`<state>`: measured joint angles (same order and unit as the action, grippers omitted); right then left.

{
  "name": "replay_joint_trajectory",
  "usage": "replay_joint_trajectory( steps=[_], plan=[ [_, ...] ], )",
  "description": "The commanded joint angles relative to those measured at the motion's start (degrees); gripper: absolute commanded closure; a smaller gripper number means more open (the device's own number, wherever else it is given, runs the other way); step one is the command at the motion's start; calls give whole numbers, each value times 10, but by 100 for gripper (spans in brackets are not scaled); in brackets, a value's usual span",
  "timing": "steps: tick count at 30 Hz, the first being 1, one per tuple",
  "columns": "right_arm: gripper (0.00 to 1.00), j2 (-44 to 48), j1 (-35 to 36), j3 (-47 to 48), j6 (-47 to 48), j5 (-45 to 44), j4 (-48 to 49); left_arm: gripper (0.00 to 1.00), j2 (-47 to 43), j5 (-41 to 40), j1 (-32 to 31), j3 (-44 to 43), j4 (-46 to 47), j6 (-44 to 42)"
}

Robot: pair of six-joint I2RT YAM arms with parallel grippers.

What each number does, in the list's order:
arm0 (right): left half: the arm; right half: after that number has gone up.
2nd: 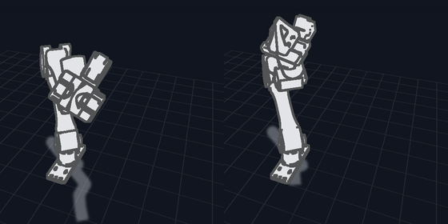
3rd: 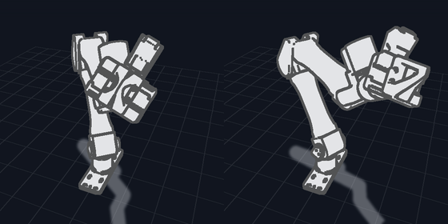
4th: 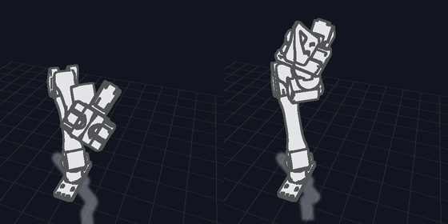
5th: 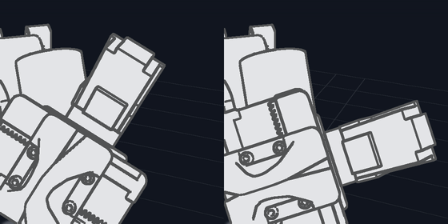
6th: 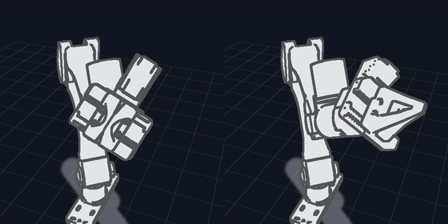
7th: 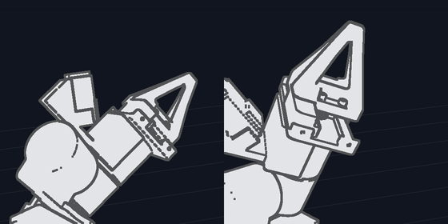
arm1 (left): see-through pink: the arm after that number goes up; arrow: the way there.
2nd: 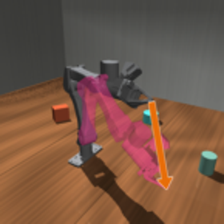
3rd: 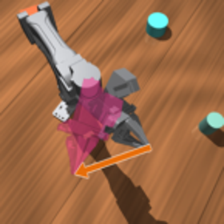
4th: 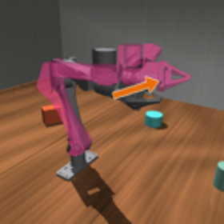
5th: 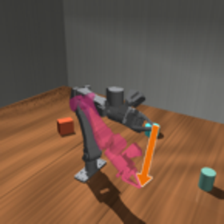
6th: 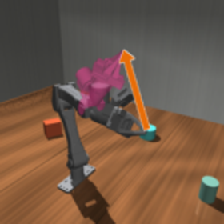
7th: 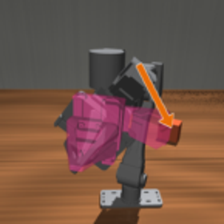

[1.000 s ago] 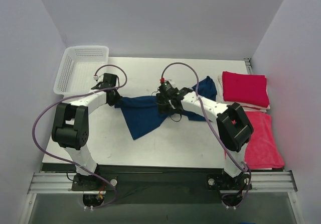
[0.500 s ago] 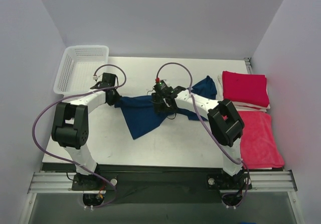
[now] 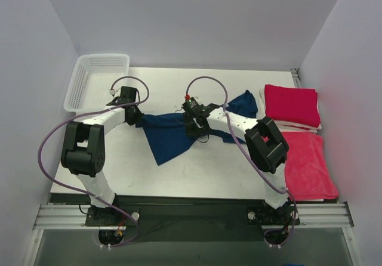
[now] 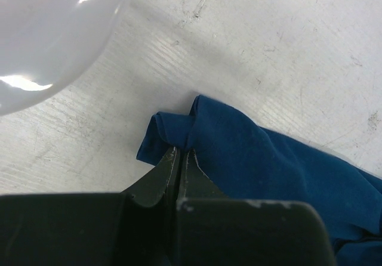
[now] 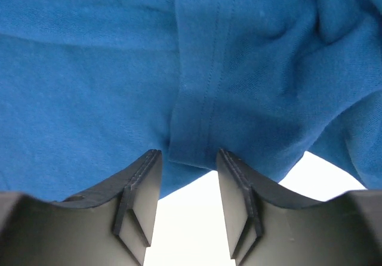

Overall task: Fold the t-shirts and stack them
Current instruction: Flatten out the tshirt

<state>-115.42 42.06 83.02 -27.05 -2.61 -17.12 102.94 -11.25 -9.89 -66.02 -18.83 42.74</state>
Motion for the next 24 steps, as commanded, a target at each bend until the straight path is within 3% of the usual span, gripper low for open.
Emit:
replay_joint_trajectory(
  steps=[1,11,14,15,17,24],
  plan=[
    [60,-16,2,-7,-5,-16,-31,100,-4,-2,9,2,25,-7],
    [60,-42,2,-11,-7,-20,-46,100,-4,-1,14,7,26,-6],
    [74,-41,2,-11,-9,-26,-49,100,-5,-1,15,8,25,-6],
    [88,-39,1,-12,-9,-28,-49,100,-5,-1,15,8,25,-7],
    [98,-29,3,-13,-13,-46,-55,100,-5,-2,15,6,25,-7],
    [100,50,-1,-29,-8,-117,-79,100,-16,-4,17,-11,12,-11]
  ],
)
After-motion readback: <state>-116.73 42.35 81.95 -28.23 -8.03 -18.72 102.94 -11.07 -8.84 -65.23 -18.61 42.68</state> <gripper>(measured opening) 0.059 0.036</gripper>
